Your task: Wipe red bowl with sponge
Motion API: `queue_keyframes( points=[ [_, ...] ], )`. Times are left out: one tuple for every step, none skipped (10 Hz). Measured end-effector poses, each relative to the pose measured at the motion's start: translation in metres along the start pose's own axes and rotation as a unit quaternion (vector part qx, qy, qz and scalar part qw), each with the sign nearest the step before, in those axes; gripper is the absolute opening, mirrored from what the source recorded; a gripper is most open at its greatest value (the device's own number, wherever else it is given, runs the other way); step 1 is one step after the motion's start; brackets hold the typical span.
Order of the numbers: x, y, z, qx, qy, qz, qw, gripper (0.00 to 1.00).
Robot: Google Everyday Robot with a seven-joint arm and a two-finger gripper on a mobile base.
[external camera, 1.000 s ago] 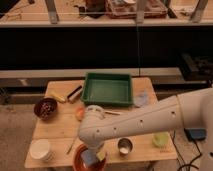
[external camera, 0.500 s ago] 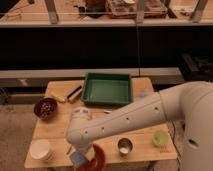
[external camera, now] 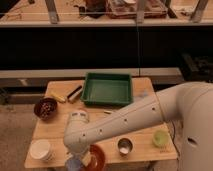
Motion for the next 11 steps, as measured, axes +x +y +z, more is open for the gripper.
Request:
queue_keyframes(
  points=[
    [-0.006,0.005,-0.001,-0.002,-0.005,-0.005,1.0000,0.18],
    [-0.009,0.010,-0.004,-0.005,-0.008,-0.007,0.9999,0.18],
    [-0.011,0.016,-0.006,-0.008,-0.011,-0.010,0.9999,0.18],
    [-0.011,0.024,-0.008,-0.011,-0.013,-0.008,0.9998,0.18],
    [-0.010,0.030,-0.010,-0.014,-0.013,-0.006,0.9998,0.18],
    [-0.005,0.042,-0.013,-0.019,-0.012,0.002,0.9997,0.18],
    [0.000,0.051,-0.014,-0.024,-0.010,0.009,0.9996,0.18],
    [0.002,0.055,-0.016,-0.025,-0.008,0.014,0.9995,0.18],
    [0.011,0.063,-0.019,-0.027,0.000,0.026,0.9993,0.18],
    [0.019,0.067,-0.021,-0.026,0.009,0.038,0.9989,0.18],
    [0.026,0.068,-0.023,-0.025,0.014,0.047,0.9985,0.18]
  ],
)
